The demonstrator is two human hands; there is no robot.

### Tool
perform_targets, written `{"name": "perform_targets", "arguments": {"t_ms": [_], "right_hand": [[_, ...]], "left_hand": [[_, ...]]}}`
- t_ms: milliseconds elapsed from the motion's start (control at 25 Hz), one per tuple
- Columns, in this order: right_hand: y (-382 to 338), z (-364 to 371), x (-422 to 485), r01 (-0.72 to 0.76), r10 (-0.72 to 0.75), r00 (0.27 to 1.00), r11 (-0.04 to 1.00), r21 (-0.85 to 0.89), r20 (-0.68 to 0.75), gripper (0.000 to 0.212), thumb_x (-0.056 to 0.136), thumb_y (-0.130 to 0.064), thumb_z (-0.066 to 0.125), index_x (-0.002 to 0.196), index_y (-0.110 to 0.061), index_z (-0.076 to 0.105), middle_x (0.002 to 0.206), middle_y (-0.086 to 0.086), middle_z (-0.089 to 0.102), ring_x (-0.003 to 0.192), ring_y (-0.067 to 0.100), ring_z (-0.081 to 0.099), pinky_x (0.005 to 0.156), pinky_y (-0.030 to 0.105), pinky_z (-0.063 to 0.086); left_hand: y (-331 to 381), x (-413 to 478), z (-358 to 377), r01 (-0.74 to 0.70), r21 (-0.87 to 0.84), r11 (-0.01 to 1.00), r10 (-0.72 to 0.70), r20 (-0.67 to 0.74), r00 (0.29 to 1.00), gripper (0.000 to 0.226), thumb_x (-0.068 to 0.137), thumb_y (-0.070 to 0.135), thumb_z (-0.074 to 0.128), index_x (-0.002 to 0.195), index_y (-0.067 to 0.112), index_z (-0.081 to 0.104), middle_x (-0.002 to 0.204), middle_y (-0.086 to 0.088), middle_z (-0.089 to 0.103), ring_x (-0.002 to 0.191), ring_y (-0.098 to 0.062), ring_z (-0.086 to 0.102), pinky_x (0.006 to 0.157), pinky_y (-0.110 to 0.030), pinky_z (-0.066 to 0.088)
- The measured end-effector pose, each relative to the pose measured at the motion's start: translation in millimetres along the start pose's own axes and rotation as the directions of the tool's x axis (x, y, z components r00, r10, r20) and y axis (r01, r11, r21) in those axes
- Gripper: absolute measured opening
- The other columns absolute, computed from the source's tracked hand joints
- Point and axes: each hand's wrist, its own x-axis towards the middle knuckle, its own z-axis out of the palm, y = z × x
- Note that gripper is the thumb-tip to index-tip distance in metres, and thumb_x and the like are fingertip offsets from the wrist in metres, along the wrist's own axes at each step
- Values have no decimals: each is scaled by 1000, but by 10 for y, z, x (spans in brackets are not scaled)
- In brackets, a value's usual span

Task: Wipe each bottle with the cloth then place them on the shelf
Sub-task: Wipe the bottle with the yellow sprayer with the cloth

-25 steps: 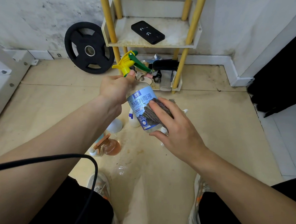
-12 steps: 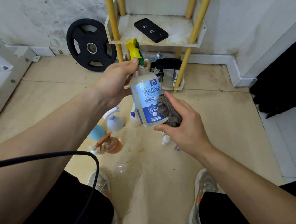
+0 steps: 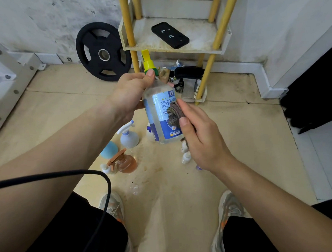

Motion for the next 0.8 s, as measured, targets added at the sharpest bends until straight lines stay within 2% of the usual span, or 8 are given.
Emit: {"name": "perform_targets", "arguments": {"t_ms": [120, 200, 320, 400, 480, 640, 720, 800], "right_hand": [[3, -15, 99, 90, -104, 992, 983, -159, -78, 44, 104, -19, 46, 147, -11, 50, 141, 6, 53, 125, 14, 53, 106, 26, 43], [12, -36, 162, 128, -155, 981, 968, -218, -112, 42, 102, -16, 51, 143, -9, 54, 139, 9, 56, 128, 19, 54, 107, 23, 41], [12, -82, 238, 62, -97, 980, 978, -200, -171, 40, 101, -15, 53, 140, -8, 58, 135, 9, 61, 126, 19, 57, 106, 21, 41], [10, -82, 233, 52, -87, 980, 981, -187, -181, 40, 101, -14, 55, 140, -9, 58, 138, 9, 60, 129, 19, 55, 108, 23, 41], [15, -29, 148, 128, -169, 976, 956, -264, -140, 41, 100, -14, 56, 140, -9, 58, 143, 12, 56, 131, 23, 54, 111, 26, 41], [106, 129, -73, 292, -324, 946, 829, -477, 17, 40, 96, -14, 57, 135, -8, 62, 148, 21, 50, 117, 42, 60, 97, 50, 53], [141, 115, -61, 313, -355, 935, 816, -486, 6, 37, 96, -13, 58, 131, -6, 65, 143, 23, 54, 113, 43, 63, 94, 50, 54], [125, 59, 4, 252, -312, 946, 876, -411, -85, 37, 97, -18, 58, 131, -7, 66, 140, 20, 58, 119, 35, 63, 101, 42, 52]], "left_hand": [[-26, -112, 134, 15, -18, 1000, -14, 29, 999, 28, 103, 32, 53, 104, 9, 69, 73, 10, 74, 61, -4, 67, 53, -19, 52], [-85, -160, 210, 13, 5, 1000, -13, 48, 999, 26, 103, 31, 54, 94, 11, 69, 71, 8, 72, 61, -6, 67, 53, -21, 53], [-146, -205, 295, 14, 9, 1000, -14, 57, 998, 26, 102, 29, 57, 84, 11, 64, 69, 4, 69, 60, -10, 65, 55, -23, 54], [-154, -191, 313, 21, -13, 1000, -20, 16, 1000, 27, 101, 30, 58, 85, 9, 63, 75, -2, 68, 61, -14, 64, 56, -26, 54], [-135, -155, 291, 41, -38, 998, -43, -46, 998, 27, 101, 32, 59, 86, 10, 66, 79, -5, 69, 62, -16, 66, 56, -27, 55], [-124, -83, 205, 100, -46, 994, -104, -117, 988, 27, 99, 33, 61, 94, 8, 68, 77, -4, 70, 57, -13, 66, 53, -25, 54], [-143, -116, 237, 114, -18, 993, -115, -95, 989, 28, 100, 32, 60, 94, 6, 68, 75, -5, 69, 53, -12, 65, 51, -24, 54], [-192, -155, 295, 93, 40, 995, -92, -39, 995, 31, 101, 31, 58, 96, 2, 68, 78, -8, 69, 58, -16, 65, 57, -31, 59]]}}
